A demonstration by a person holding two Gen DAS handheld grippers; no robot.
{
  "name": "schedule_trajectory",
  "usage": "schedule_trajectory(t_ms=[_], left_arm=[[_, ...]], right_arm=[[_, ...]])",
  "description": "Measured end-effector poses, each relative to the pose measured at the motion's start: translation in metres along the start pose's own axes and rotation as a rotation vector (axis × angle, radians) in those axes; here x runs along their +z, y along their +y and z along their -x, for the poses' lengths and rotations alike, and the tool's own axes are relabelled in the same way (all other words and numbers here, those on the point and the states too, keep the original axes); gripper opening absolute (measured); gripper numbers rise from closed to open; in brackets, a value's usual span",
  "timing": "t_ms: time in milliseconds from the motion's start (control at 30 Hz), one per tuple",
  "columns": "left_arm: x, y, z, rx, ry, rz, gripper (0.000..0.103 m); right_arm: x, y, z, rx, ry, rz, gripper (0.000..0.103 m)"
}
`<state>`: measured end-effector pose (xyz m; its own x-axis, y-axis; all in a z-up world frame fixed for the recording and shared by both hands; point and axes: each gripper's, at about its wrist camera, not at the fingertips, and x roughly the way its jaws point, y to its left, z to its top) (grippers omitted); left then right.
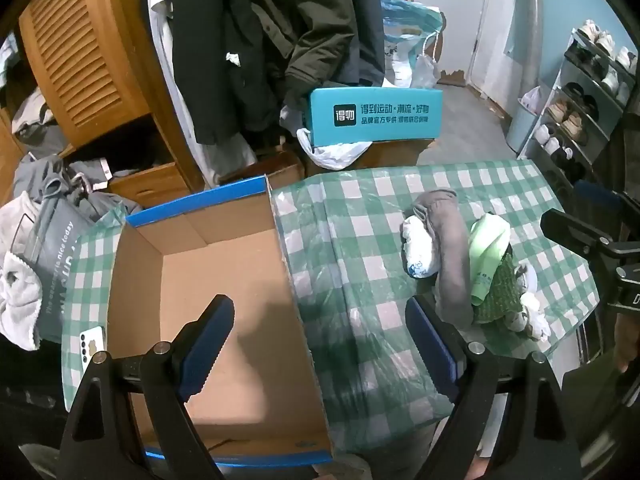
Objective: Organize soft objects
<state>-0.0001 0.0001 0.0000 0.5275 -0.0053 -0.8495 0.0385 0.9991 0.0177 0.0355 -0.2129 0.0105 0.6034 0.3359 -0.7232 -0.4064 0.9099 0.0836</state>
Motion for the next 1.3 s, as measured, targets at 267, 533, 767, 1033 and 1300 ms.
schedule_trajectory(t_ms=[267, 533, 767, 1033, 1300], left_arm=[[0.0001, 0.0011, 0.0002, 0.01, -0.004, -0.001, 0.089], [0.0023, 0.0017, -0.0004, 0.008, -0.002, 0.004, 0.089], [-0.0009, 0.0041, -0.002, 0.008, 0.0, 0.002, 0.089], [-0.0048, 0.0032, -0.0038, 0.009, 0.001, 0.001, 0.089], [-0.0047, 0.0024, -0.0041, 0.011, 0.003, 0.001, 0.089]], right_arm=[[-0.0012, -0.0006, -0.0014, -0.001, 0.011, 0.0, 0.102], [-0.0009, 0.001, -0.0018, -0.003, 0.018, -0.002, 0.102], [-0.0006, 0.0015, -0.0014, -0.005, 0.019, -0.001, 0.102], [-0.0004, 0.0009, -0.0011, -0.004, 0.019, 0.001, 0.102], [-0.0003, 0.0006, -0.001, -0.006, 0.02, 0.0, 0.102]])
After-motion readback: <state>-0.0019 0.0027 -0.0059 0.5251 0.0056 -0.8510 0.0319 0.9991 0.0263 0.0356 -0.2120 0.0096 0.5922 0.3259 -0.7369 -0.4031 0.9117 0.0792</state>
